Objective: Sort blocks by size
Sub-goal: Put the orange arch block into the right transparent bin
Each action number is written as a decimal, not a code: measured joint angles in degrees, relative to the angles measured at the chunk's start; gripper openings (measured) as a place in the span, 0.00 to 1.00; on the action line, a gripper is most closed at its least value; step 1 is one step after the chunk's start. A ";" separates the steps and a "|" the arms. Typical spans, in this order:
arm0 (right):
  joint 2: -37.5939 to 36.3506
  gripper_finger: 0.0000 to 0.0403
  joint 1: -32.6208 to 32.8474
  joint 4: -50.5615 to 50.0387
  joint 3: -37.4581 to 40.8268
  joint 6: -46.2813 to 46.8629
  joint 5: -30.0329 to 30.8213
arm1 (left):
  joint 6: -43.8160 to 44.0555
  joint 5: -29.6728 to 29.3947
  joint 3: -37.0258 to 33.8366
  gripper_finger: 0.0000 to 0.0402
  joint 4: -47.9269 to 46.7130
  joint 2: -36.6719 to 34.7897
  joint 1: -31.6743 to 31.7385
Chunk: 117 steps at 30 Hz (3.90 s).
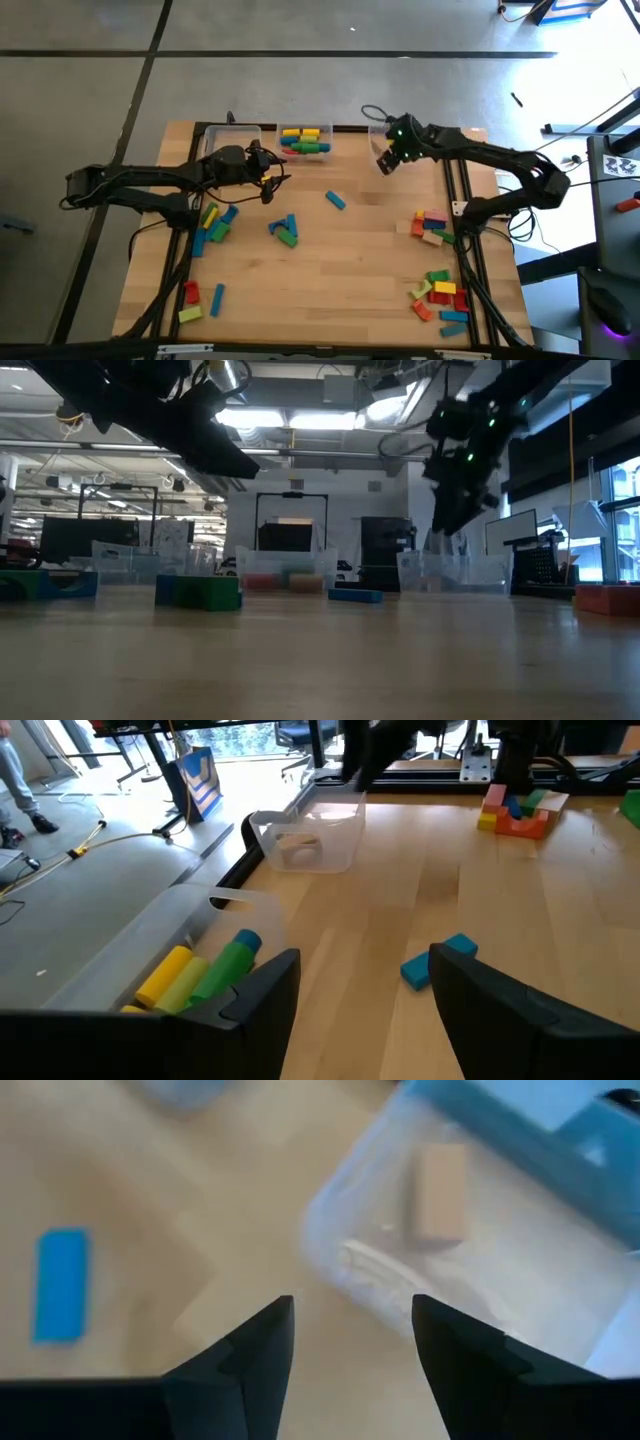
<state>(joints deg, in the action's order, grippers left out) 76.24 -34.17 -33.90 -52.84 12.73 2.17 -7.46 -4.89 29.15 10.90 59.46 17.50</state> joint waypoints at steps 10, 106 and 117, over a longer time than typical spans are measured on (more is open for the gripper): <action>-4.43 0.51 18.78 -13.63 -0.02 3.13 -0.23 | 0.67 -0.02 0.00 0.54 -0.01 0.00 0.00; -2.09 0.10 6.26 -7.81 0.33 -6.55 14.43 | 0.66 -0.02 0.02 0.54 -0.76 0.02 0.00; 0.78 0.10 -7.26 4.84 0.31 -2.53 1.16 | 0.61 -0.02 0.02 0.54 -0.74 0.02 0.00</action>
<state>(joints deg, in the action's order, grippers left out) 77.02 -41.43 -29.06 -52.53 10.20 3.32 -6.85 -4.91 29.17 10.15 59.48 17.50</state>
